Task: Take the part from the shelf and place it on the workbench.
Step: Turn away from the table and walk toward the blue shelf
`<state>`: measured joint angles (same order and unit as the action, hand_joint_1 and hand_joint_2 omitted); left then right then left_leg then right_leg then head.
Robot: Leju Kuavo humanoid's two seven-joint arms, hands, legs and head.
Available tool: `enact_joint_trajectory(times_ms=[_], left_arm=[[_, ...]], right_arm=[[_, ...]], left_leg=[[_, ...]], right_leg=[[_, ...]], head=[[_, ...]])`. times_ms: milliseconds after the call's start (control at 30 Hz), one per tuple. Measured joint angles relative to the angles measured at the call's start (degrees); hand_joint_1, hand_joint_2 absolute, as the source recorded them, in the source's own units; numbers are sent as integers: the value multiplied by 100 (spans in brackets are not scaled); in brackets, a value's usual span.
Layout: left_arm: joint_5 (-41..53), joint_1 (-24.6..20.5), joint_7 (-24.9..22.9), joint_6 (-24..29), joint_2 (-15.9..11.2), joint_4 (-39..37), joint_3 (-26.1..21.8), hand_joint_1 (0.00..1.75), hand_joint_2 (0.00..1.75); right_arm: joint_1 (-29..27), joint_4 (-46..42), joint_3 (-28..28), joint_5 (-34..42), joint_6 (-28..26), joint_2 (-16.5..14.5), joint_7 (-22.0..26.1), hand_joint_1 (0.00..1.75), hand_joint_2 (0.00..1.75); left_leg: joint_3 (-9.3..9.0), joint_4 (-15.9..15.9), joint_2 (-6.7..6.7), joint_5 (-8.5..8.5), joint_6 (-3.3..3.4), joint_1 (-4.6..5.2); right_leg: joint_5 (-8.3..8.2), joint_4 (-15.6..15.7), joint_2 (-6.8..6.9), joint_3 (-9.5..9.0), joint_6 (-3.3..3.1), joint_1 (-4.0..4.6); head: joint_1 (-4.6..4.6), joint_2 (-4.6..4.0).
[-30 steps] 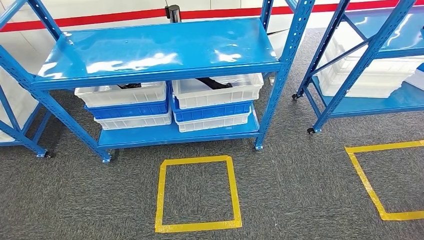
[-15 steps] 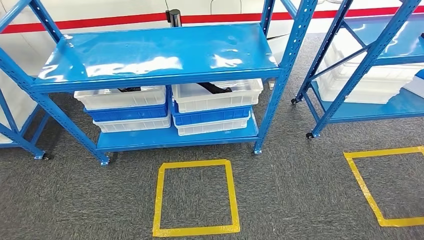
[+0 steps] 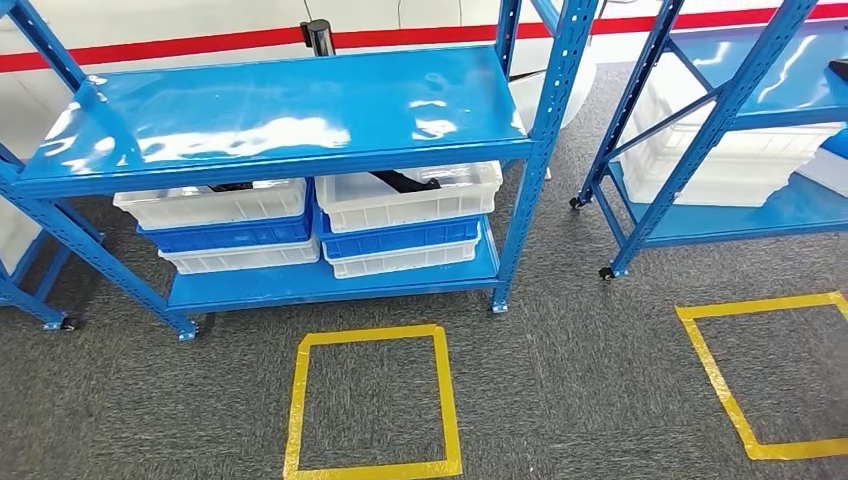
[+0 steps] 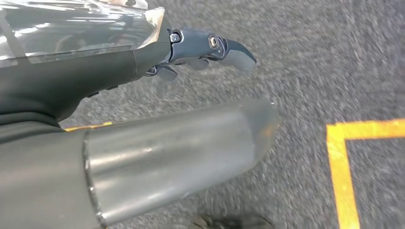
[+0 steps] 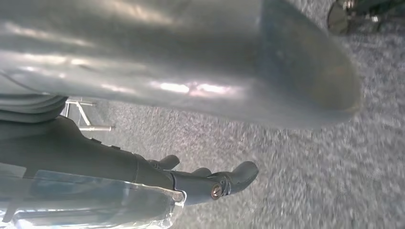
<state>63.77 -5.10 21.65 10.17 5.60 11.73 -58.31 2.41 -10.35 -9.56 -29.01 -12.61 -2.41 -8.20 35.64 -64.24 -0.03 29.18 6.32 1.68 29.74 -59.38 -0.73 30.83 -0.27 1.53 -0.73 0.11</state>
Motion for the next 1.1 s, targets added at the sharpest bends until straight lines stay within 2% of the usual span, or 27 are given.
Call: enact_joint_trajectory(times_ms=[33,67,100,167,200,233,300,333,367,400,433,467,500,533,567,633,700,733,800,833,867,900,933,967,1000,1033,1100], left_arm=[[-12,-3,-2,4,-22,7,0,0,0],[-20,-5,-3,7,-30,10,0,0,0],[-26,-6,-4,9,-20,9,0,0,0],[-40,-3,-3,9,-8,7,-2,0,0],[-48,-1,-2,9,-7,7,-3,0,0],[-54,-1,0,9,5,5,-4,0,0],[-56,-2,3,9,24,4,-4,0,0],[-56,0,6,9,38,3,-4,0,0],[-57,4,9,9,51,2,-4,0,0],[-58,7,11,9,63,1,-4,0,0],[-60,8,14,10,70,1,-5,0,0],[-62,9,17,10,72,1,-5,0,0],[-63,7,20,10,69,1,-5,0,0],[-63,5,25,11,66,1,-5,0,0],[-63,2,30,12,63,1,-5,0,0],[-63,-3,35,14,66,1,-5,0,0],[-62,-5,36,15,69,1,-4,0,0],[-62,-7,37,15,70,1,-4,0,0],[-62,-7,38,15,73,1,-4,0,0],[-63,-4,38,15,73,1,-4,0,0],[-63,-1,38,15,73,1,-5,0,0],[-63,2,38,15,73,1,-5,0,0],[-63,3,39,15,72,1,-5,0,0],[-62,2,39,15,69,1,-5,0,0],[-62,-4,40,16,66,1,-5,0,0],[-61,-14,43,19,64,1,-4,0,0],[-59,-33,46,26,65,1,-4,0,0]], right_arm=[[6,1,0,-13,1,-24,0,0,0],[11,2,0,-26,1,-29,-2,0,0],[22,1,1,-39,1,-29,-2,0,0],[28,-3,3,-69,2,-17,2,0,0],[27,-5,5,-88,-1,-24,10,0,0],[24,-7,6,-111,-4,-3,19,0,0],[19,-7,9,-154,-14,11,34,0,0],[19,-7,10,-168,-24,27,38,0,44],[15,-7,11,-176,-36,39,40,0,87],[7,-6,11,-180,-49,51,42,0,131],[-1,-5,11,-181,-62,57,43,0,175],[-11,-4,11,-183,-72,55,45,0,175],[-15,-2,11,-184,-83,49,47,0,175],[-13,0,11,-189,-94,41,49,0,175],[-9,2,11,-194,-104,33,51,0,175],[8,4,12,-205,-116,30,52,0,175],[14,4,13,-214,-120,32,52,0,175],[15,4,14,-219,-122,33,52,0,175],[15,4,14,-227,-125,35,52,0,175],[16,4,14,-228,-125,34,52,0,175],[15,4,14,-229,-125,33,52,0,175],[15,4,14,-229,-125,33,52,0,175],[16,4,14,-229,-125,31,52,0,175],[19,4,14,-230,-125,29,52,0,175],[21,4,14,-232,-125,27,52,0,175],[24,4,14,-234,-125,25,52,0,175],[28,4,14,-240,-125,23,52,0,175]], left_leg=[[-91,222,9,-74,114,74],[-142,339,22,-78,180,120],[-170,403,33,-74,181,133],[-334,617,28,-138,139,96],[-435,732,32,-177,108,63],[-530,827,37,-206,68,24],[-605,873,43,-189,0,-17],[-628,872,40,-162,-40,-42],[-659,868,30,-131,-86,-72],[-702,862,10,-96,-137,-110],[-749,848,-14,-54,-196,-150],[-776,824,-37,-3,-263,-181],[-789,790,-56,59,-332,-195],[-791,760,-69,111,-390,-195],[-784,743,-78,150,-432,-186],[-798,744,-98,185,-477,-195],[-751,607,-86,292,-524,-224],[-643,378,-69,428,-554,-236],[-228,-393,-34,786,-601,-242],[-9,-749,-28,901,-614,-244],[144,-946,-23,902,-617,-245],[183,-907,-14,769,-609,-246],[107,-645,7,537,-594,-246],[-49,-238,66,270,-571,-245],[-206,138,137,86,-555,-229],[-316,404,187,-18,-535,-212],[-369,554,194,-21,-499,-166]], right_leg=[[17,17,-4,-10,-12,10],[31,32,-6,-13,-11,-5],[37,61,-4,-27,-2,1],[71,47,12,-63,19,11],[128,-66,18,-31,28,24],[226,-298,20,69,40,23],[471,-1000,21,478,92,-56],[537,-1293,24,682,149,-106],[517,-1416,27,804,230,-161],[393,-1307,30,807,338,-219],[188,-979,31,693,459,-278],[-35,-560,25,532,572,-338],[-204,-209,14,375,627,-372],[-299,9,7,273,611,-389],[-323,88,5,231,546,-388],[-292,73,25,218,368,-374],[-271,83,52,201,264,-390],[-259,89,70,190,224,-398],[-230,89,112,175,173,-387],[-219,89,135,168,159,-380],[-208,88,159,155,145,-375],[-193,88,182,135,135,-372],[-178,88,204,108,130,-372],[-161,89,224,79,134,-369],[-142,90,242,51,149,-353],[-129,92,259,32,170,-337],[-112,112,304,6,232,-306]], head=[[-21,0],[-37,0],[-38,0],[-25,0],[-26,0],[-28,0],[-33,0],[-30,0],[-29,0],[-29,0],[-30,0],[-37,0],[-47,0],[-51,0],[-50,0],[-32,0],[-26,0],[-25,0],[-22,0],[-22,0],[-22,0],[-22,0],[-23,0],[-23,0],[-23,0],[-24,0],[-26,0]])
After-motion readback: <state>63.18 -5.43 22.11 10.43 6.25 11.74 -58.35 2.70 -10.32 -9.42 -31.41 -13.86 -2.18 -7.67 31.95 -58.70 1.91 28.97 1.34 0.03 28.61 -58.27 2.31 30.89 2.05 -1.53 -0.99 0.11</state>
